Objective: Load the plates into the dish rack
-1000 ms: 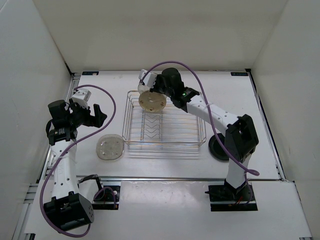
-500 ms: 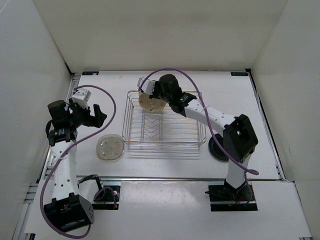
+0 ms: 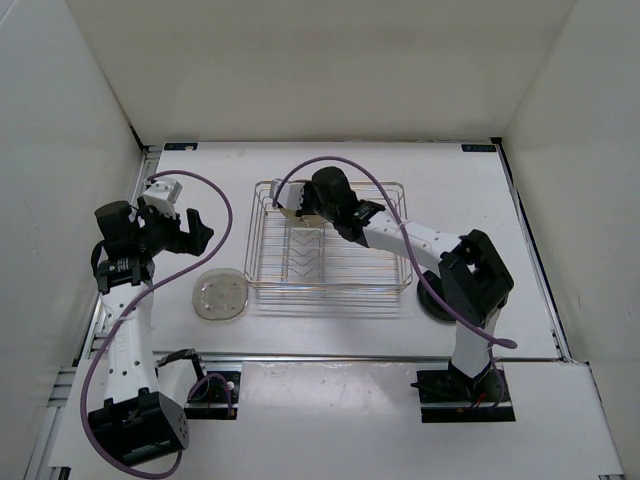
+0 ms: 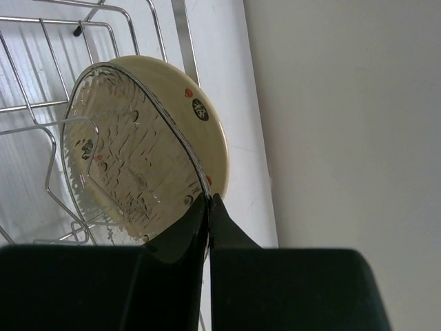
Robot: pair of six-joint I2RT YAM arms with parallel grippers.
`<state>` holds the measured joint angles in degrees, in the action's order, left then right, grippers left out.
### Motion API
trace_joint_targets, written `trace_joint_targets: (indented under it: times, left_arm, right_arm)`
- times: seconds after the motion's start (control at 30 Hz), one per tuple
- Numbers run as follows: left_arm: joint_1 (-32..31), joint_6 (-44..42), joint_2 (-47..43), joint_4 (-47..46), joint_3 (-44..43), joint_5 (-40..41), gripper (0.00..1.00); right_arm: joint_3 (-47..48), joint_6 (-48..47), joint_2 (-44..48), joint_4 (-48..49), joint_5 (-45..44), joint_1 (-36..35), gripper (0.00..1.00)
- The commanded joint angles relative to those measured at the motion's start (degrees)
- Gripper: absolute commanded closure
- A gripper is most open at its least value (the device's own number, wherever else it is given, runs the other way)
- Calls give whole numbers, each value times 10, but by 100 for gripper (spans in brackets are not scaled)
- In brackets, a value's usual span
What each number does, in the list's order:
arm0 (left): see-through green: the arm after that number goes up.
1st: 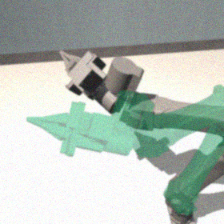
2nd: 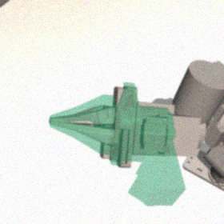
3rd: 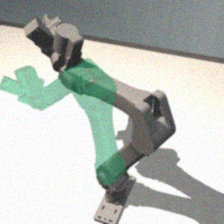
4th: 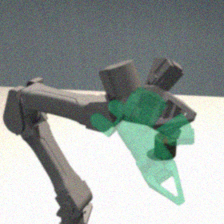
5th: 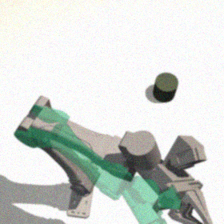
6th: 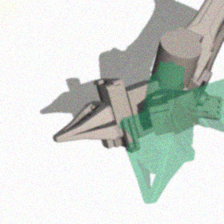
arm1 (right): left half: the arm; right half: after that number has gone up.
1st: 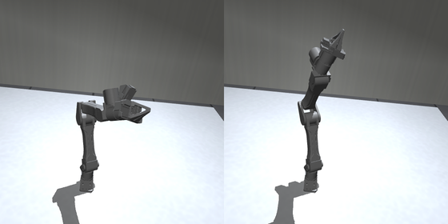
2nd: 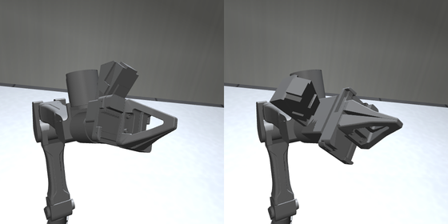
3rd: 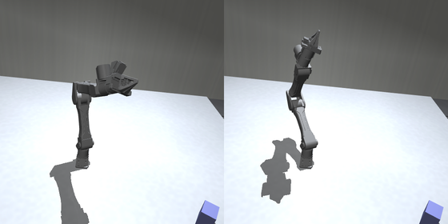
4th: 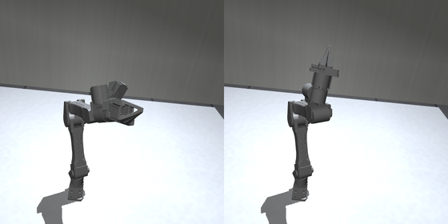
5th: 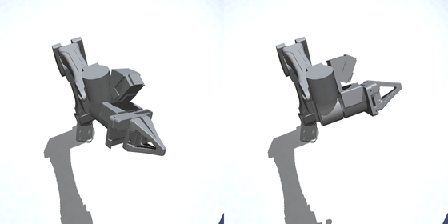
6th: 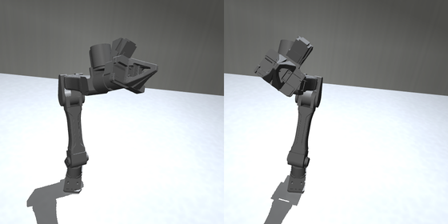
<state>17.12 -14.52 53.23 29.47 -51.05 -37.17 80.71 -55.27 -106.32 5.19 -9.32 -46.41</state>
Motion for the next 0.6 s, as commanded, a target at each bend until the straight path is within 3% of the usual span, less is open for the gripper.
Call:
trace_joint_targets:
  times: [0.0, 0.43, 0.57]
  left_arm:
    - [3, -4, -14, -6, 7, -18, 0]
    - [8, -4, -19, -6, 7, -18, 0]
    - [13, -4, -24, -6, 7, -18, 0]
  right_arm:
    - [-13, -39, 23, 61, -3, -12, 100]
    - [-54, -97, 23, 112, -10, -28, 100]
    - [-14, -62, 17, 58, -5, -28, 100]
